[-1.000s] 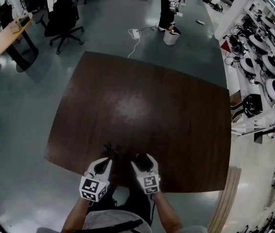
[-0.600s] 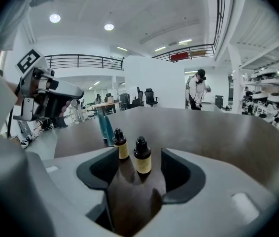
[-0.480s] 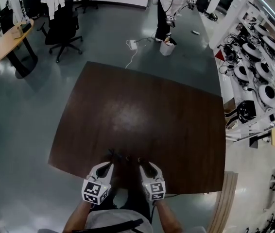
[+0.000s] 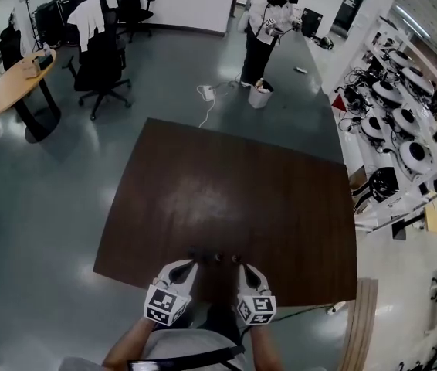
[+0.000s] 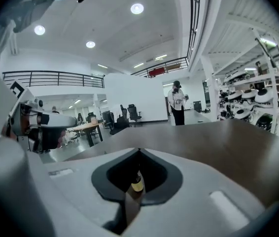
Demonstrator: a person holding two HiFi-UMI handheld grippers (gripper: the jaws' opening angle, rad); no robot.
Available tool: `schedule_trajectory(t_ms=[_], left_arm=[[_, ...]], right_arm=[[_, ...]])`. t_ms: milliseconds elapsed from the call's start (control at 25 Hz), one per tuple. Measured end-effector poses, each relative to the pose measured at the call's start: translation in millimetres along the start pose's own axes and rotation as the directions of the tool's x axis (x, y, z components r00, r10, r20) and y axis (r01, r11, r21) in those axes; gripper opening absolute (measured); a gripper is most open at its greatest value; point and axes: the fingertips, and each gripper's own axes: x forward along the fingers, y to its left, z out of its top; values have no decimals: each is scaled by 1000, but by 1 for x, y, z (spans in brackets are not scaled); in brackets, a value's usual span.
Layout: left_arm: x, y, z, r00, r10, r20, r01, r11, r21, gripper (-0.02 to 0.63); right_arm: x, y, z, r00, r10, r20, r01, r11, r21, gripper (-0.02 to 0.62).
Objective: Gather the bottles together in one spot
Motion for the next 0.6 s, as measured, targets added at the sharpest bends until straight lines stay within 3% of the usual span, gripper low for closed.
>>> schedule_trajectory(t_ms=[400,600], left_arm=[[-16,-2,31,998,-58,29,57,998,36,2],[-13,-9,33,998,-47,33,45,997,57,2]], right_arm=[[-29,21,55,996,-26,90,30,999,-44,2],[-51,16,75,990,-18,143,30,996,-80,2]])
